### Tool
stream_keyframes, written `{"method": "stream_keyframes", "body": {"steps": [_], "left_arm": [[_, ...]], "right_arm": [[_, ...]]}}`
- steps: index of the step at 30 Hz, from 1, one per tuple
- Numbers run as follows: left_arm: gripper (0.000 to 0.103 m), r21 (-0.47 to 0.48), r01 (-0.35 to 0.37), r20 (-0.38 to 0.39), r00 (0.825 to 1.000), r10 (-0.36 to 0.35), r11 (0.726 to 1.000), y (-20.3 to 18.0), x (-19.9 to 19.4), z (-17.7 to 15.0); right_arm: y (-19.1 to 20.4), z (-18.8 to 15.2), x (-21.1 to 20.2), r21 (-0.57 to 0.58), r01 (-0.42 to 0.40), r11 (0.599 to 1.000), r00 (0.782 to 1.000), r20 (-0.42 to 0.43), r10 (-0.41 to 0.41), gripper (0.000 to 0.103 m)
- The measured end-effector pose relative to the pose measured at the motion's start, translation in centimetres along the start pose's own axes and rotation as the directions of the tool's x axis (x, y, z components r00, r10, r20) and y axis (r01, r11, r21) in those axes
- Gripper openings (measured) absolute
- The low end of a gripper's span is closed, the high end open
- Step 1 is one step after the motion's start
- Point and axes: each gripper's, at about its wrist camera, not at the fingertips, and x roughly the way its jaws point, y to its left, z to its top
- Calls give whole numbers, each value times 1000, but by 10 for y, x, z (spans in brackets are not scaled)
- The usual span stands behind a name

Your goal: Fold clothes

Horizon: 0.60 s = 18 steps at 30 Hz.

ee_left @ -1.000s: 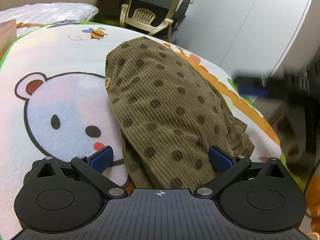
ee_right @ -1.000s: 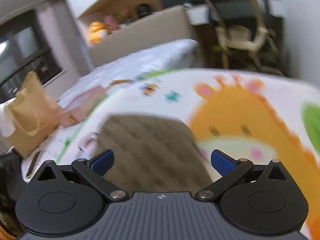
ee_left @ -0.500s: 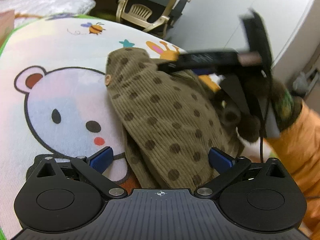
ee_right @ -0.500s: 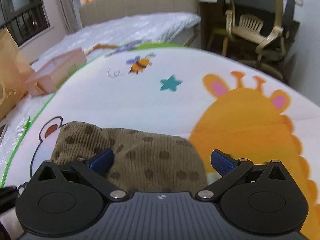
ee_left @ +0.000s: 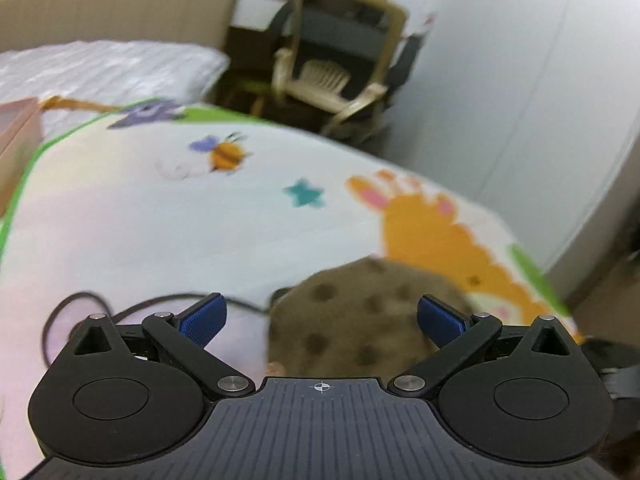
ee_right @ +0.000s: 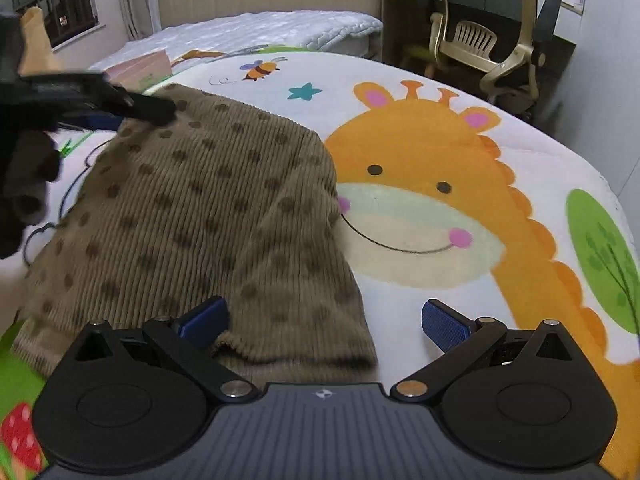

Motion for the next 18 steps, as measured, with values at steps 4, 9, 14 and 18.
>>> {"method": "stream_keyframes", "body": {"steps": [4, 9, 14, 18], "left_arm": [[103, -34, 88, -54, 995, -89, 996, 7, -28, -21], [103, -10, 192, -161, 968, -191, 981, -1, -55, -58], [103, 139, 275, -231, 943, -238, 951, -26, -61, -83], [103, 212, 236, -251, 951, -181, 948, -32, -48, -86]], "right_arm": [[5, -11, -28, -37, -105, 994, 993, 56, 107, 103], [53, -32, -31, -296, -110, 949, 993, 15, 120, 103], [87, -33, -17, -420, -33, 907, 998, 38, 54, 103], [87, -7, 6, -354, -26, 935, 998, 49, 46, 103]]}}
